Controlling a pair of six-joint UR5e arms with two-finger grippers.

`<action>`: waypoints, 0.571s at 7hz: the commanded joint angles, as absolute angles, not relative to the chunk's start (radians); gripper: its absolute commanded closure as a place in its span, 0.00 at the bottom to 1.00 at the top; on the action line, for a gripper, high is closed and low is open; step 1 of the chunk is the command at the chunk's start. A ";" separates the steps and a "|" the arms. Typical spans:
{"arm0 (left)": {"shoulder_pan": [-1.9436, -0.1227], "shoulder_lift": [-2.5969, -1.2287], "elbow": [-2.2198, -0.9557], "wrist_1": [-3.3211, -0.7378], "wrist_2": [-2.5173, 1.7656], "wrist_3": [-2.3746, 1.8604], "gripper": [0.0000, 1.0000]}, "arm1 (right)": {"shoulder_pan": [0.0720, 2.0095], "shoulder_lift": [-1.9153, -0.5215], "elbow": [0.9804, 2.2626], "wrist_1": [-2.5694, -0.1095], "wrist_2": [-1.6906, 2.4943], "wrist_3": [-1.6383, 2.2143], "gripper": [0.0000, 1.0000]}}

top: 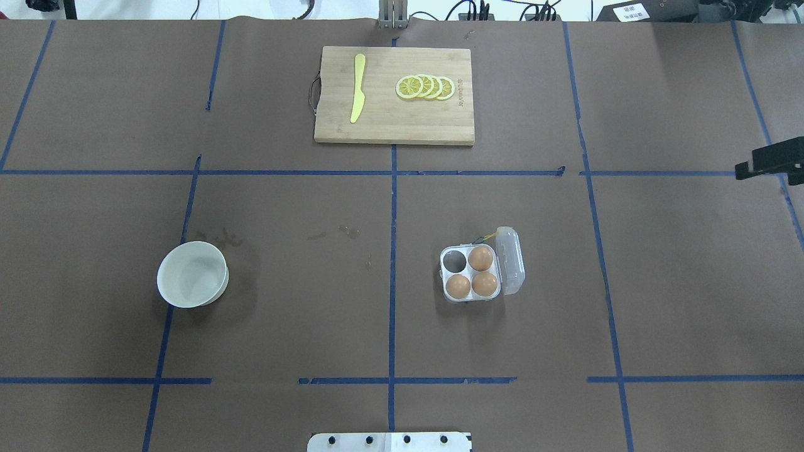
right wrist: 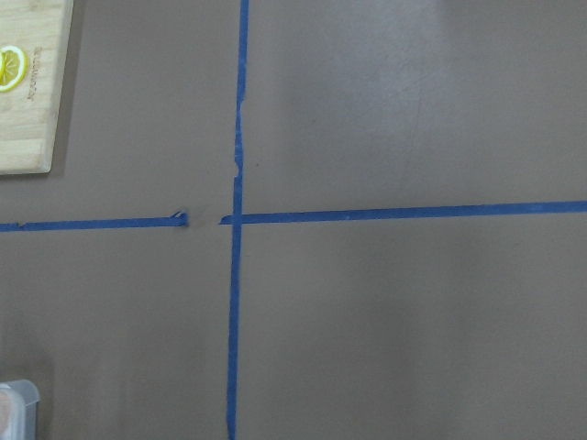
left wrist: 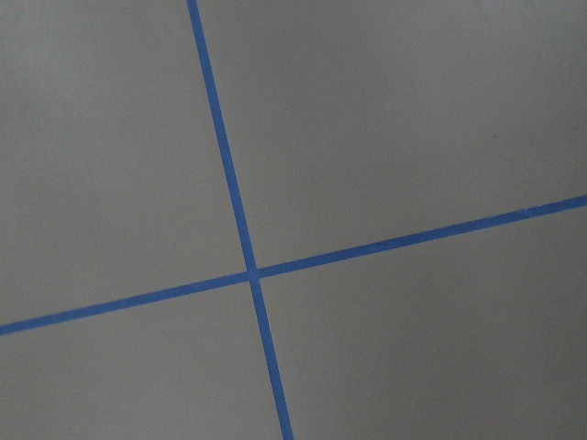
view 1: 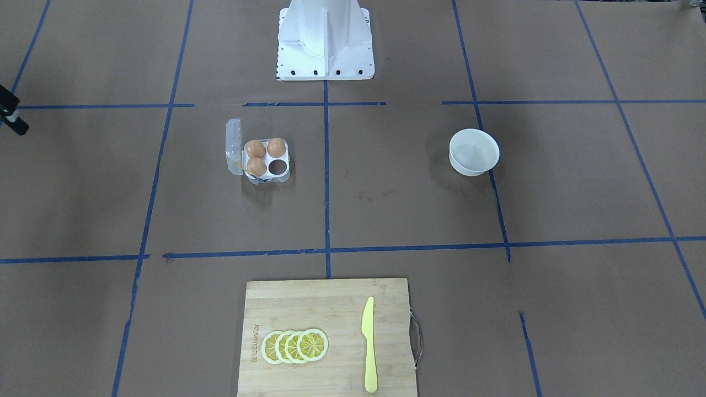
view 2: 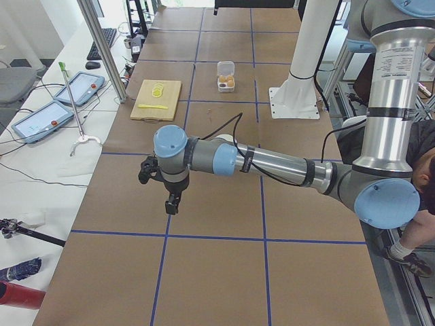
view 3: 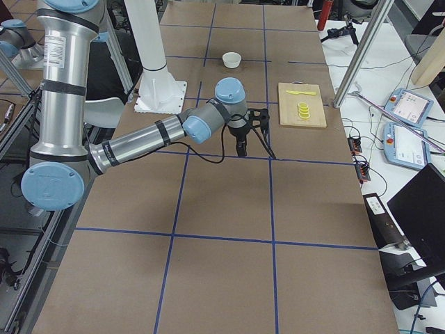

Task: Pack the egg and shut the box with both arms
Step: 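Move the right gripper toward the open carton lid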

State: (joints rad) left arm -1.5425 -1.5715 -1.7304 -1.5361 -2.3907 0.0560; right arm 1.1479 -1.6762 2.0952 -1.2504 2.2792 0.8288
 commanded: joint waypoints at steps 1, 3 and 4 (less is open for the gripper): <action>-1.548 -1.513 -1.718 -1.583 -2.424 0.054 0.00 | 0.928 -1.619 2.111 -1.247 2.142 1.018 0.00; -1.548 -1.517 -1.715 -1.595 -2.424 0.049 0.00 | 0.755 -1.589 2.106 -1.241 1.984 1.133 0.14; -1.548 -1.519 -1.718 -1.595 -2.425 0.049 0.00 | 0.680 -1.547 2.102 -1.243 1.917 1.220 0.19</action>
